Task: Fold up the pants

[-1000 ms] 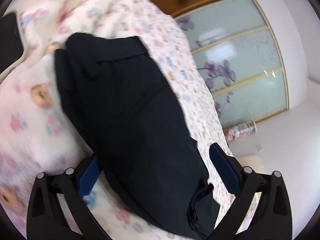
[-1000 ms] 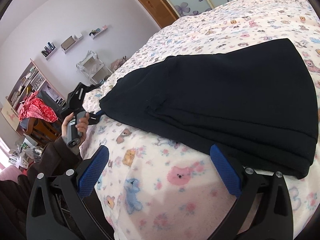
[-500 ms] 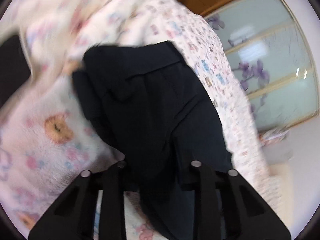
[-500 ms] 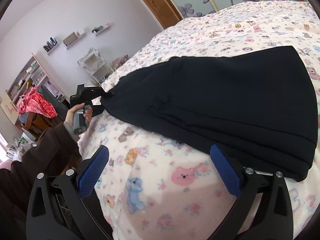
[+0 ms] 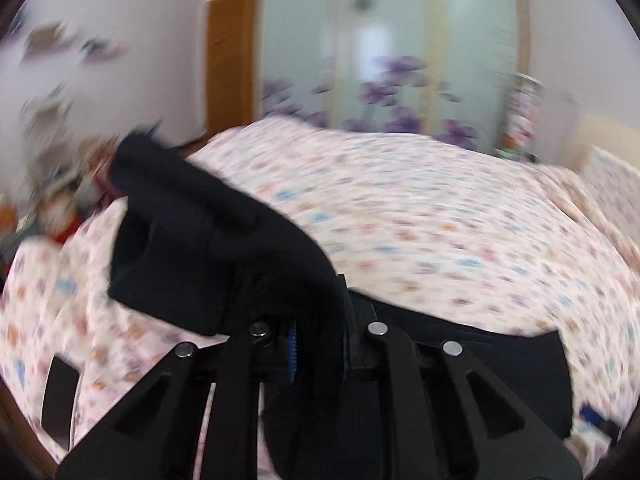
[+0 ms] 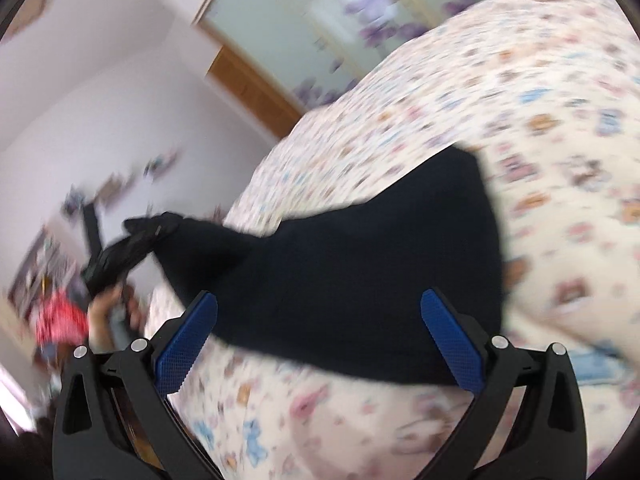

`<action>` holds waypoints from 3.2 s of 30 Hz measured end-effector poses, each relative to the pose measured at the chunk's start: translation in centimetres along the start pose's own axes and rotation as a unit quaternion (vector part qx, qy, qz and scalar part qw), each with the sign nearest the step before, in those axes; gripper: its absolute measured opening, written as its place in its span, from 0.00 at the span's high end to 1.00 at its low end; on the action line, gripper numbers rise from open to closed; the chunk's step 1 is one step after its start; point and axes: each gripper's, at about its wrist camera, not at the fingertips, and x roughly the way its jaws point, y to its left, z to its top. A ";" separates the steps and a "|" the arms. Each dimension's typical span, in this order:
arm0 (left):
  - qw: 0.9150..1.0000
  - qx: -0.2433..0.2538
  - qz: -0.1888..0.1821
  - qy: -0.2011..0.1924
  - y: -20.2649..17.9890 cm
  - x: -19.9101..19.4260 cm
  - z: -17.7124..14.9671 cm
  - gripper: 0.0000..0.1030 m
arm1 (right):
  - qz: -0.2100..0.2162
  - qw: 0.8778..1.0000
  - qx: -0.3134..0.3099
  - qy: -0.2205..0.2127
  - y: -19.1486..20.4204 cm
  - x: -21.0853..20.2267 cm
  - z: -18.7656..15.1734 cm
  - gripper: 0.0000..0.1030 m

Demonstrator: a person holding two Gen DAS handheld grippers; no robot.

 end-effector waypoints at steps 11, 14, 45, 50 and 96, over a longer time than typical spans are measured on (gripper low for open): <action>0.960 0.225 -0.152 0.075 -20.5 0.9 -12.3 0.84 | -0.012 0.992 0.110 -0.057 -5.0 -2.3 1.8 0.01; 0.949 0.277 -0.124 0.083 -22.5 2.3 -17.0 0.83 | 0.015 0.989 0.140 -0.048 -6.2 -2.0 2.0 0.01; 0.996 -0.055 -0.063 0.028 -7.9 1.9 -15.0 0.02 | -0.060 0.994 0.080 0.051 -5.7 4.9 0.9 0.39; 0.996 -0.061 -0.064 0.031 -7.5 2.0 -15.1 0.02 | -0.010 0.998 0.064 0.005 -4.7 2.9 1.0 0.73; 0.993 -0.073 -0.048 0.082 -7.2 4.7 -14.7 0.02 | -0.071 0.989 -0.049 0.120 4.6 15.4 5.2 0.25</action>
